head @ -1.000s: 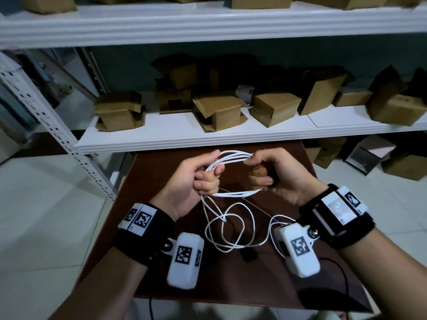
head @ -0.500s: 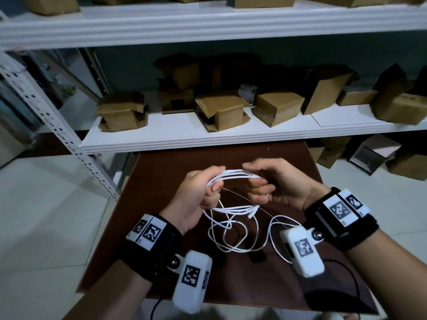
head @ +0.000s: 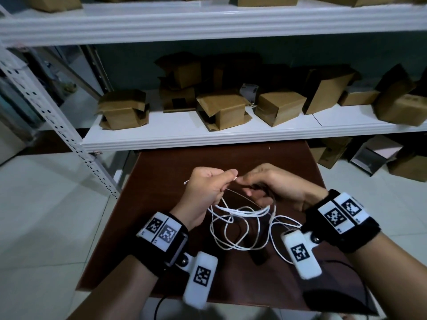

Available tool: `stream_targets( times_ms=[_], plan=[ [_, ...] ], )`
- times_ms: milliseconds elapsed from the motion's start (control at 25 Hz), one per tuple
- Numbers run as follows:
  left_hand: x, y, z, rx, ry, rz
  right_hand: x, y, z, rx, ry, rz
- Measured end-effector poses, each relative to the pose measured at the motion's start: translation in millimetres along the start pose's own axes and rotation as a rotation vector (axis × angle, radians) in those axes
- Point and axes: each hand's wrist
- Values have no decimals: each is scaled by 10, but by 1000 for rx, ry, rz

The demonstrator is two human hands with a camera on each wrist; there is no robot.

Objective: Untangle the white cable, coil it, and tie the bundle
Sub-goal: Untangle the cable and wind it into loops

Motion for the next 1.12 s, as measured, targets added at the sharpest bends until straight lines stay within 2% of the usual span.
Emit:
stream_targets(
  times_ms=[240, 400, 520, 720, 880, 1000, 1120],
  plan=[
    [143, -33, -125, 28, -20, 152, 129, -71, 51, 95, 22, -96],
    [89, 14, -45, 57, -34, 93, 3, 57, -39, 94, 110, -247],
    [112, 13, -30, 70, -64, 52, -62, 108, -50, 116, 154, -258],
    [132, -27, -4, 119, -67, 33, -84, 69, -70, 90, 67, -222],
    [112, -10, -4, 139, -118, 5, -44, 81, -91, 47, 169, -186],
    [86, 26, -15, 140, -161, -34, -87, 155, -117, 76, 301, -223],
    [61, 51, -12, 130, -169, -60, -155, 231, -140, 127, 299, -315]
  ],
)
Point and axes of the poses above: each hand's wrist, its own y-axis towards the middle knuckle, its own x-axis out of the back of the hand, z = x × y, and after that the axes turned 4 degrees about z, right-handed
